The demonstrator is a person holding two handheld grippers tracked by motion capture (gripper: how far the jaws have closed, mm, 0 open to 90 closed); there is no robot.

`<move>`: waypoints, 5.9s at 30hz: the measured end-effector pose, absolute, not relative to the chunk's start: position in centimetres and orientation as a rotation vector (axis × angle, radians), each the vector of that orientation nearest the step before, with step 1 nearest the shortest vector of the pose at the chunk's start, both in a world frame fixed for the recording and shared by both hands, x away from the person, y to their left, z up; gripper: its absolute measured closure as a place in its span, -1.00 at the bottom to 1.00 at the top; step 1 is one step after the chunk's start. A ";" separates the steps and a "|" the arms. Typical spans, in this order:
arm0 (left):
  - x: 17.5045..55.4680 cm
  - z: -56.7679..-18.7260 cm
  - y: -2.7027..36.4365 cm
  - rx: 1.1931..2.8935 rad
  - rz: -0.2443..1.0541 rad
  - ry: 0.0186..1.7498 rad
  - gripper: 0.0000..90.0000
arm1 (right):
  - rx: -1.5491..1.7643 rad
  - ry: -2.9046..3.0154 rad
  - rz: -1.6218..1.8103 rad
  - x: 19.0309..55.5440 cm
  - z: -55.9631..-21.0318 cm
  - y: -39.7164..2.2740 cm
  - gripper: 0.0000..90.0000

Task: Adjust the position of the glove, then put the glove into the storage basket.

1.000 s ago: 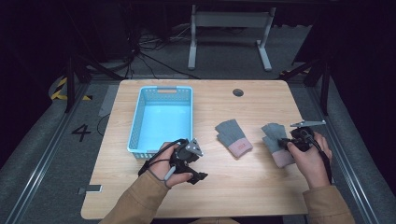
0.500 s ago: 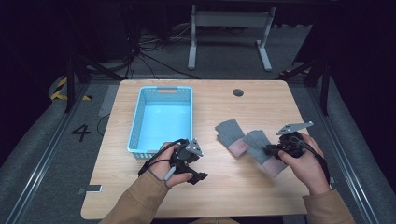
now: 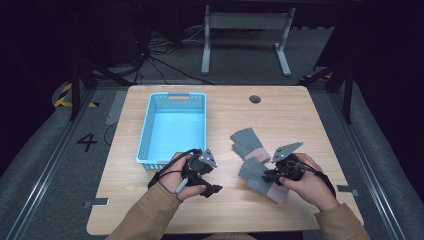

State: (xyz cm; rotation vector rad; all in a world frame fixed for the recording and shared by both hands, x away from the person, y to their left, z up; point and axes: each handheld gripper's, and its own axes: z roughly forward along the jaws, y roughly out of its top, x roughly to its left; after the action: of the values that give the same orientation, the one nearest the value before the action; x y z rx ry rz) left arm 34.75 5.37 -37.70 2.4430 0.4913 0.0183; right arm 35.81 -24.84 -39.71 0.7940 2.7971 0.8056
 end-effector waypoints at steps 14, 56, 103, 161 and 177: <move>34.8 -37.7 5.4 2.438 0.020 0.492 -0.28 | 0.470 2.937 0.771 35.5 -42.0 -22.5 0.78; 35.5 -37.5 4.1 2.451 0.006 0.432 -0.28 | 0.409 3.180 0.710 32.8 -43.2 -23.7 1.00; 35.0 -37.6 5.7 2.433 0.020 0.500 -0.28 | 0.794 2.738 0.957 35.5 -39.9 -25.7 0.97; 33.7 -38.3 9.7 2.402 0.030 0.705 -0.33 | 0.991 2.608 0.940 41.9 -41.6 -25.2 0.71; 34.0 -38.0 10.3 2.381 0.037 0.710 -0.33 | 1.077 2.509 0.829 47.4 -41.4 -23.0 -0.06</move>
State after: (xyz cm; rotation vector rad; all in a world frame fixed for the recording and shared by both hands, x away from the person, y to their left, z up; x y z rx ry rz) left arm 33.99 10.31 -37.98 2.3811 0.7099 0.0367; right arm 47.36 -23.03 -41.38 1.0767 2.5089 0.8290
